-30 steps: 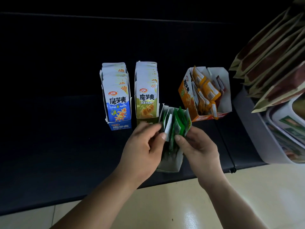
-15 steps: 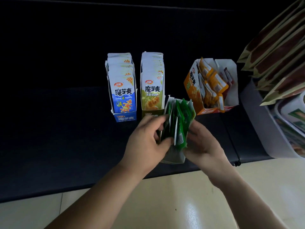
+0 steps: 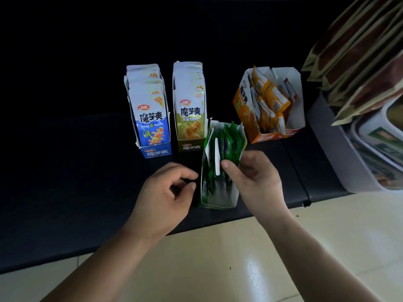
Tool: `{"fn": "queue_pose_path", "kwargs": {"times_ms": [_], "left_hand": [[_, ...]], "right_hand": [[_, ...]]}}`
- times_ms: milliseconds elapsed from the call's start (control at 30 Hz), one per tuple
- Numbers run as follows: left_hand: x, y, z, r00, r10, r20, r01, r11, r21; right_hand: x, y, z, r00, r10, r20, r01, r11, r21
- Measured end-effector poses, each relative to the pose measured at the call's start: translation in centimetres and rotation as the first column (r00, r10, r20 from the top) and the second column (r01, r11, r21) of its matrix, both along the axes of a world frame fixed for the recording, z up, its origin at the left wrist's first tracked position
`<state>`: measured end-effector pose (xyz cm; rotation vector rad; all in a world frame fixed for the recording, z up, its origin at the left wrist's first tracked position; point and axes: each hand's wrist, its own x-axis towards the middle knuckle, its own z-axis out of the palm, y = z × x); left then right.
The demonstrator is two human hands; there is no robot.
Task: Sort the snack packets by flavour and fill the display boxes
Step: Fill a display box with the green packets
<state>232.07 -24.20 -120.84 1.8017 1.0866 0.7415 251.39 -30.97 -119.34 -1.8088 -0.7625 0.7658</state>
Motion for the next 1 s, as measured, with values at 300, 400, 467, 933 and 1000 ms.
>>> {"fn": "queue_pose_path", "kwargs": {"times_ms": [300, 400, 467, 933, 1000], "left_hand": [[3.6, -0.4, -0.1, 0.945, 0.099, -0.313, -0.146, 0.98, -0.132], [4.3, 0.2, -0.2, 0.927, 0.101, -0.361, -0.161, 0.977, -0.14], [4.3, 0.2, -0.2, 0.929, 0.098, -0.356, -0.15, 0.981, -0.121], [1.1, 1.2, 1.5, 0.927, 0.052, -0.372, 0.013, 0.985, 0.171], [1.1, 1.2, 2.3, 0.924, 0.071, -0.376, 0.024, 0.97, 0.241]], "right_hand": [[-0.7, -1.4, -1.2, 0.985, 0.17, -0.001, -0.17, 0.985, 0.008], [-0.7, -0.6, -1.3, 0.99, 0.109, 0.086, -0.105, 0.993, -0.056], [-0.5, 0.1, -1.1, 0.987, 0.083, 0.14, -0.074, 0.995, -0.071], [-0.9, 0.2, -1.0, 0.985, 0.053, 0.165, -0.042, 0.996, -0.073], [-1.1, 0.4, -1.2, 0.982, 0.044, 0.184, -0.033, 0.998, -0.062]]}}
